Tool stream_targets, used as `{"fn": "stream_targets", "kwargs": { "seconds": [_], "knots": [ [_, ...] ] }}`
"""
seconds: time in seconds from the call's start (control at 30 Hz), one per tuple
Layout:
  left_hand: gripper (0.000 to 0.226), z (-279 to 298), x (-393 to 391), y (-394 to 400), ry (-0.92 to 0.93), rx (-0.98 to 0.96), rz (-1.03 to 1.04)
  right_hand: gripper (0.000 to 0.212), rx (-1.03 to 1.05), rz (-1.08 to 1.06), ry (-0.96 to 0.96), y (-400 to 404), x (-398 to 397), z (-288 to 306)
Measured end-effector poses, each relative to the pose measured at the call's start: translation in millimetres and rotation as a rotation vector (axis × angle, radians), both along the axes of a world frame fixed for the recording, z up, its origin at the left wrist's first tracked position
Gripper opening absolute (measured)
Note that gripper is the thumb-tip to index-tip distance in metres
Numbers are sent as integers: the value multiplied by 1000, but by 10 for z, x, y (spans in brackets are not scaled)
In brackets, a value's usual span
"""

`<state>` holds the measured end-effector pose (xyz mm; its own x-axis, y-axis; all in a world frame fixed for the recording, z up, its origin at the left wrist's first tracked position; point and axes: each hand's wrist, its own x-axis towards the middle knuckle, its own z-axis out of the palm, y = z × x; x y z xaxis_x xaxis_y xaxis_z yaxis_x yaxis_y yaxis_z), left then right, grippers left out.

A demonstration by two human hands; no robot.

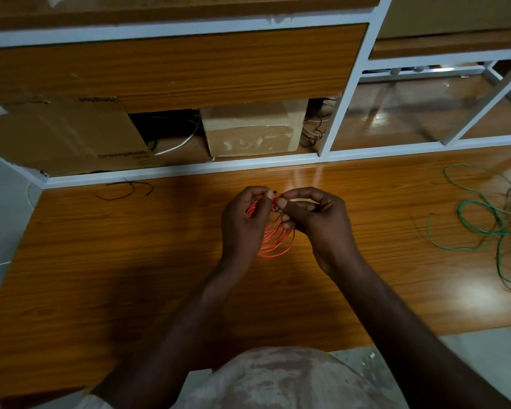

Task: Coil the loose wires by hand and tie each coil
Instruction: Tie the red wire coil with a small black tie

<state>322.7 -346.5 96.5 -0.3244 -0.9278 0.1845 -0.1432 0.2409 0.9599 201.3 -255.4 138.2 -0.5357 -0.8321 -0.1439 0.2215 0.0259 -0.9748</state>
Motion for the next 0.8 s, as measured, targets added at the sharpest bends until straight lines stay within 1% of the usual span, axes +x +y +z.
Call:
{"fn": "stream_targets", "kwargs": {
  "seconds": [0.1, 0.23, 0.4, 0.67, 0.8],
  "knots": [
    [14, 28, -23, 18, 22, 13, 0, 13, -21, -1, 67, 8, 33, 6],
    [13, 60, -34, 29, 36, 6, 9, 14, -44, -27, 95, 1, 33, 21],
    [9, 101, -37, 38, 35, 4, 6, 15, -55, -33, 93, -6, 26, 19],
    [10, 108, -20, 63, 1, -73, -18, 16, -54, -34, 98, 5, 17, -11],
    [10, 105, 0, 81, 3, -91, -75, 23, -25, -60, 76, -2, -11, 1]
  ]
}}
